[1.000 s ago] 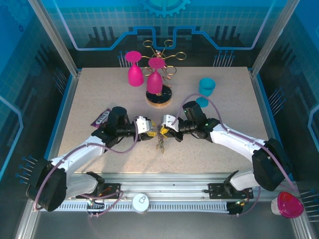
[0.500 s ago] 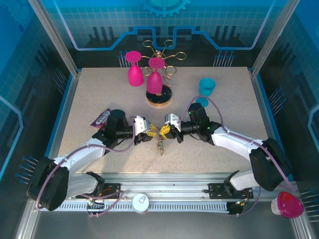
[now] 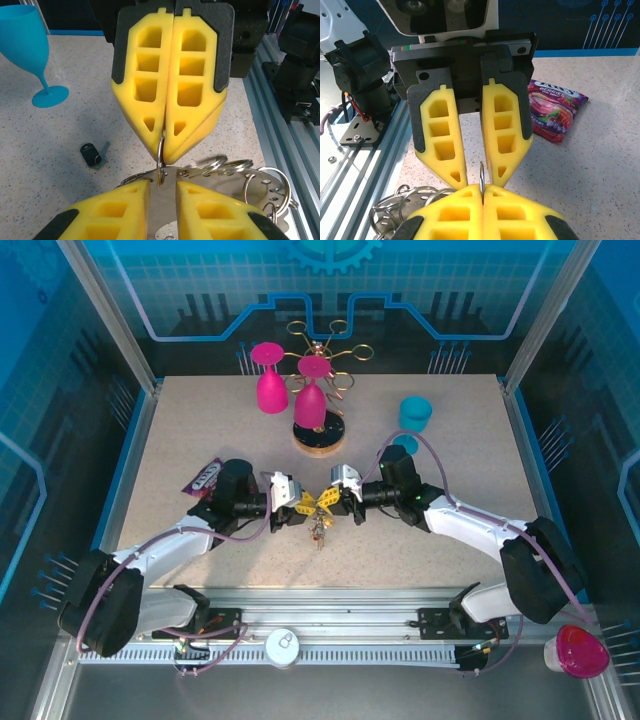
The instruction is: Put the keys on the keyring
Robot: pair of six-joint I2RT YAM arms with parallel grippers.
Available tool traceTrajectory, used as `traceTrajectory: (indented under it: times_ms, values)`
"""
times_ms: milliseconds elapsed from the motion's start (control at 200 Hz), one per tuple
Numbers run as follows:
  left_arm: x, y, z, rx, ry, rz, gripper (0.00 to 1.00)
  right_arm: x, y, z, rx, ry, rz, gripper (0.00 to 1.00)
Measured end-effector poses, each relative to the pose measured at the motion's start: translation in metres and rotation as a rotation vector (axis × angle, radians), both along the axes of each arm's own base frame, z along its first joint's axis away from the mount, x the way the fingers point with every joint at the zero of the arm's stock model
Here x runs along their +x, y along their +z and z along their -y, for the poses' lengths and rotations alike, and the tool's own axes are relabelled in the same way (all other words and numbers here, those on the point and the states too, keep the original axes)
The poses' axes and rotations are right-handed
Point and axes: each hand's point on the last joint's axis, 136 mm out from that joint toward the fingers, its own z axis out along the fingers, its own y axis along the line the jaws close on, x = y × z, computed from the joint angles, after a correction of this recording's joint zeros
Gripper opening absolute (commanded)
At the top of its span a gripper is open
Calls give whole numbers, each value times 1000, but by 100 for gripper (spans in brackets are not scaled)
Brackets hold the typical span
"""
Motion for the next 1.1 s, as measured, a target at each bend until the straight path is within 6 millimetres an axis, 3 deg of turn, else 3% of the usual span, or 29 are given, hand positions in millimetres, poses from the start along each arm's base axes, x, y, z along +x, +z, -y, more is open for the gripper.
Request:
traceTrajectory:
  times_ms: [280, 445, 545, 630, 710, 755, 911, 1096]
  values:
    - [0, 2, 0, -9, -5, 3, 18, -3, -3, -2, -5, 11, -4, 0]
    - [-1, 4, 1, -18, -16, 10, 10, -4, -7, -3, -16, 14, -8, 0]
    - [-2, 4, 2, -19, -22, 5, 0, -4, -8, -2, -21, 16, -4, 0]
    - [-3, 3, 1, -17, -24, 3, 0, -4, -9, -2, -25, 15, -3, 0]
    - [-2, 1, 1, -8, -20, 3, 0, -3, -11, -2, -35, 8, 1, 18]
    - [-1, -1, 0, 3, -16, 17, 0, -2, -14, -1, -52, -1, 5, 24]
    - [2, -5, -5, 81, 5, 78, 0, 2, -25, 10, -169, -51, 45, 27]
    - [5, -2, -3, 199, -5, 214, 0, 5, -16, 13, -257, -78, 143, 28]
